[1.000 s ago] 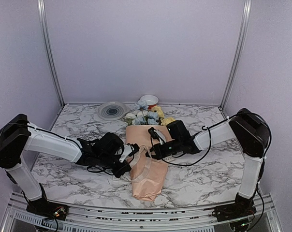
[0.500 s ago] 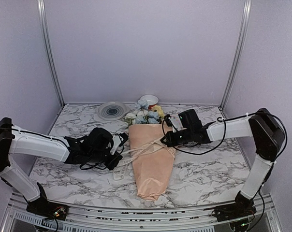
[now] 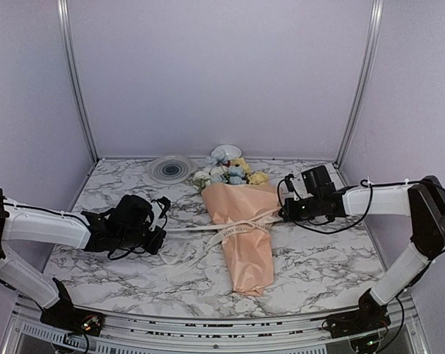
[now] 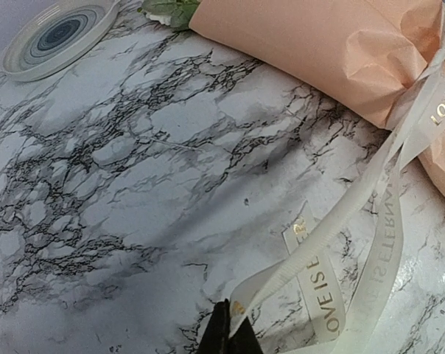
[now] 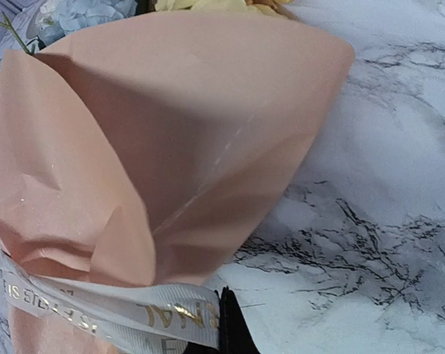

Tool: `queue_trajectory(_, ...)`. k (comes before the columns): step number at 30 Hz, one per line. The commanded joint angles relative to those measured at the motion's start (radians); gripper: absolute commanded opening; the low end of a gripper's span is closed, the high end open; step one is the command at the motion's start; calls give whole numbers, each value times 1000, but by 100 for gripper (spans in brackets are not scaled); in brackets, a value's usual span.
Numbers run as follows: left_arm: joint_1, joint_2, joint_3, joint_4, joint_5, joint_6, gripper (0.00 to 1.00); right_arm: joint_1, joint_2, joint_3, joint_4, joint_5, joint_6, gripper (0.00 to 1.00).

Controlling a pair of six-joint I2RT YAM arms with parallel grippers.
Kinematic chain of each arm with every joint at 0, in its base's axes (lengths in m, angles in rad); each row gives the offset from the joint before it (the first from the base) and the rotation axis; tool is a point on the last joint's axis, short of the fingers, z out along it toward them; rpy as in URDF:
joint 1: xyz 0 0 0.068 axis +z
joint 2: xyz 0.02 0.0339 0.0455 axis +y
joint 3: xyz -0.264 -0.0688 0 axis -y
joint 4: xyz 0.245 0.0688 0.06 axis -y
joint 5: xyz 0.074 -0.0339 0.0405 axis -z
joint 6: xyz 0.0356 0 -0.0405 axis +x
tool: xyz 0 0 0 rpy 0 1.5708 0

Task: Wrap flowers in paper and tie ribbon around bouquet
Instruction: Tie the ribbon around the folded bouquet.

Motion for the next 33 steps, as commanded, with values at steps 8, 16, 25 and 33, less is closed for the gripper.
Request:
queue_trajectory(8, 76, -15, -60, -71, -132, -109, 0, -45, -29, 84, -343, 453, 66, 0)
queue_trajectory(16, 100, -7, -68, -70, -130, -129, 0, -85, 0, 58, -348, 372, 106, 0)
queue_trajectory(25, 98, -31, -63, -28, -65, -76, 0, -108, 41, 69, -317, 157, 72, 10)
queue_trajectory(33, 93, -45, -59, -9, -5, -44, 0, -303, 40, 20, -264, -19, 94, 35)
